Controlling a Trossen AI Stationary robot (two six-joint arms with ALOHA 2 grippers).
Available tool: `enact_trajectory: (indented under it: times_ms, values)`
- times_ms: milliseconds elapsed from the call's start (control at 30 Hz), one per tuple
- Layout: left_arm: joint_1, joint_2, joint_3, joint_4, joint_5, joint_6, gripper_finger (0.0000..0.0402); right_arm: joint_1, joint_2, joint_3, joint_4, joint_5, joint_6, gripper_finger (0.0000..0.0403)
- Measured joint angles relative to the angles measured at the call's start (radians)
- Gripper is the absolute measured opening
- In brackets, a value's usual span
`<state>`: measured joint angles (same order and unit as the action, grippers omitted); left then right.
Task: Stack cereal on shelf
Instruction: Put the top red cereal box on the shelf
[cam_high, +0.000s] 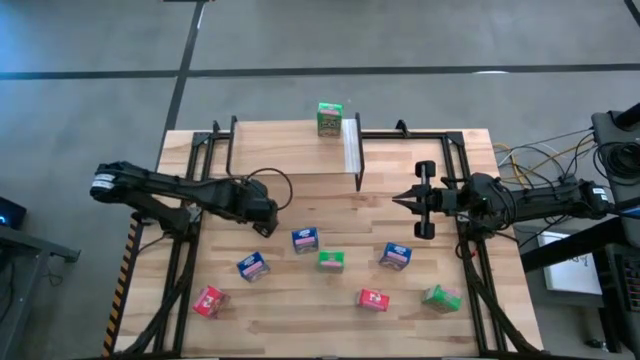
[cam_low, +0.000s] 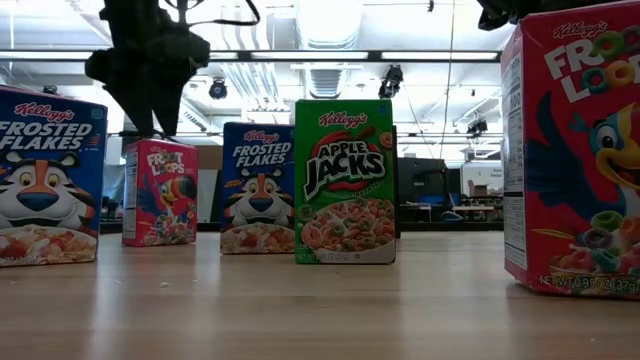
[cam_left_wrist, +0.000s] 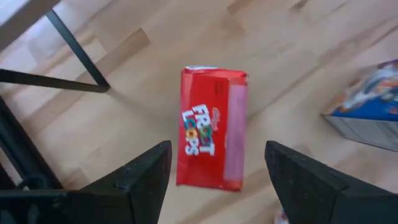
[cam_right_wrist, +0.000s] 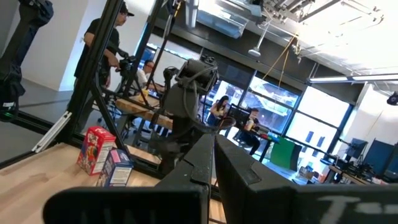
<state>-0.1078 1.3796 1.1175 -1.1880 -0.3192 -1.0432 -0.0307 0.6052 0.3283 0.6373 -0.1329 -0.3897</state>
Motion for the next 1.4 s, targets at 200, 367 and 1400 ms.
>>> enact_trajectory:
  times_ms: [200,367,1400]
  values:
    - [0.001,0.031,0.000,0.000,-0.012,0.022,0.0242,0.000,0.000,0.000,0.000,0.000,-0.001,0.0009]
    - [0.000,0.033,-0.009,0.001,-0.039,0.036,0.0242,0.000,0.000,0.000,0.000,0.000,-0.002,0.0009]
    - [-0.001,0.030,-0.051,0.053,-0.011,0.039,0.0157,0.000,0.000,0.000,0.000,0.002,-0.015,0.0009]
